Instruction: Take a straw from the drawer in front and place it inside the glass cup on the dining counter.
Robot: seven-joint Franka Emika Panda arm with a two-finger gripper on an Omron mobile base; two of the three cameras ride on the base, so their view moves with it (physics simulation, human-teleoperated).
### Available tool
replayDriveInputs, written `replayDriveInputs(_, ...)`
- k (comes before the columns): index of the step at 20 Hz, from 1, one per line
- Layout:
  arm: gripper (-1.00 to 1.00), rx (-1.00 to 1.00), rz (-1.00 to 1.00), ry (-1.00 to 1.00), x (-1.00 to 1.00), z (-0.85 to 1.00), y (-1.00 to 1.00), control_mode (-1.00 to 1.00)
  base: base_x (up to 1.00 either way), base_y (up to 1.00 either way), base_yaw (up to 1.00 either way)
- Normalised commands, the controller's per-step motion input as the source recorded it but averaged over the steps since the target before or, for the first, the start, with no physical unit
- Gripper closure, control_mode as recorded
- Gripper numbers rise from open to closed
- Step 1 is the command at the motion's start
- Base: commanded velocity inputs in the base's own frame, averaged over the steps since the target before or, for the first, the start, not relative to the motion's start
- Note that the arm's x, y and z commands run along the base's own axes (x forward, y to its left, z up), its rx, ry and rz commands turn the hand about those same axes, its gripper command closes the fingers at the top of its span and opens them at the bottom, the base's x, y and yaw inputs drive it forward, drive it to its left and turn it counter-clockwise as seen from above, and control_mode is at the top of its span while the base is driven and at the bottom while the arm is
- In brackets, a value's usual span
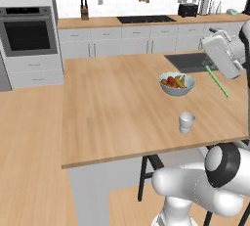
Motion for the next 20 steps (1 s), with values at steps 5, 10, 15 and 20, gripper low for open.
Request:
replayDriveInputs(5,1.00,0.43,0.03,-0.02,0.00,-0.63,-0.01,-1.00,0.00,0.00,0.00)
replayDriveInputs(10,1.00,0.32,0.01,-0.02,0.39,-0.33,0.00,-1.00,0.00,0.00,0.00)
replayDriveInputs(15,1.00,0.09,0.00,0.00,0.52,-0.29,0.00,-1.00,0.00,0.00,0.00)
replayDriveInputs(20,1.00,0.00,0.00,0.00,0.23,-0.38,-0.13,-1.00,0.00,0.00,0.00)
